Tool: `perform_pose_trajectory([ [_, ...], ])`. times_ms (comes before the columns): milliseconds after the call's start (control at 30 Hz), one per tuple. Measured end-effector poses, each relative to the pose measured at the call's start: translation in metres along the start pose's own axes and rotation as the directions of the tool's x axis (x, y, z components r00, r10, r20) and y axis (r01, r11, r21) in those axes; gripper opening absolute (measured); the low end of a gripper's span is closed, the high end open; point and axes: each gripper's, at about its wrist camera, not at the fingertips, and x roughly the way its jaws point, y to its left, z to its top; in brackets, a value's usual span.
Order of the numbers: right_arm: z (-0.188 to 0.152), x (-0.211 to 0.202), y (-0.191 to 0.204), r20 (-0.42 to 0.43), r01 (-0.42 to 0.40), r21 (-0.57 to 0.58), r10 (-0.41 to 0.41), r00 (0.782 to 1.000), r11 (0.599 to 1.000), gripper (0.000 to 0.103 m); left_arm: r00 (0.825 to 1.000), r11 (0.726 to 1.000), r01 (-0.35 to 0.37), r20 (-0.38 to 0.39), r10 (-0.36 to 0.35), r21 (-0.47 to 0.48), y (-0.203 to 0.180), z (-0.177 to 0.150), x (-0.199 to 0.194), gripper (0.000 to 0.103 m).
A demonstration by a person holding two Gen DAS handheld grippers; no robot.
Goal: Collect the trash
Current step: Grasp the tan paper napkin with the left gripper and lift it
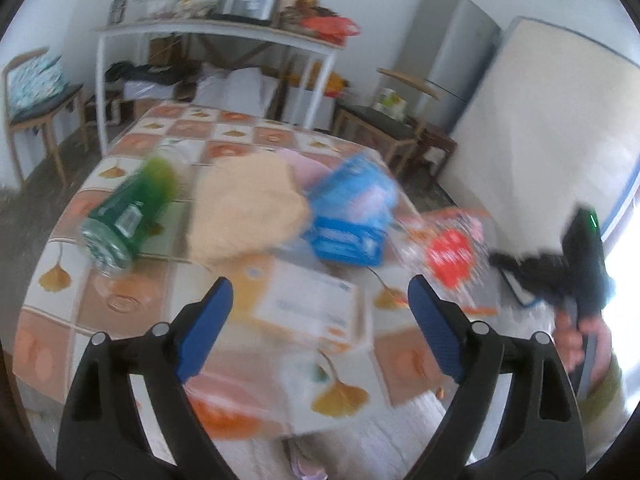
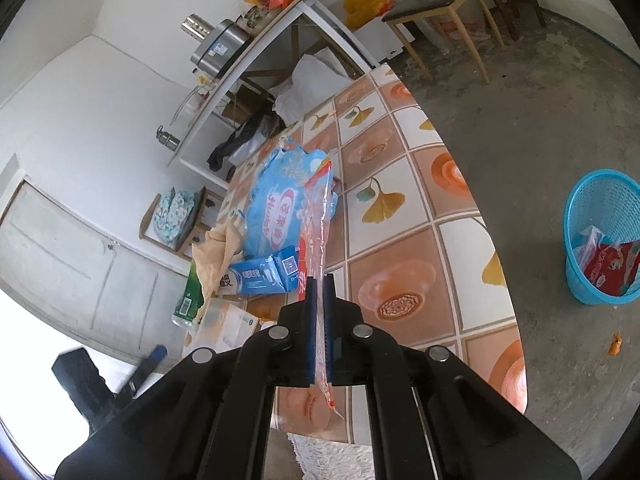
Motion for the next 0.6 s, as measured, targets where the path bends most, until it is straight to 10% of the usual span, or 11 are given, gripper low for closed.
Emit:
perform_pose_trajectory([
  [300,-0.002,0.003,-0.002,-0.003,-0.008,0.009,0.008,1.0,1.0,0.003,0.985,0.992,0.016,-0.171,-0.037,-0.122,0.048,0.059,0.066,0.087],
  [600,0.0,0.006,-0.01,-0.013,-0.026,0.023,0.026,1.0,0.999,0.003,0.957,0.996,-0.091,-0.279,0.082,-0.02,0.041,0.08,0.126,0.087],
])
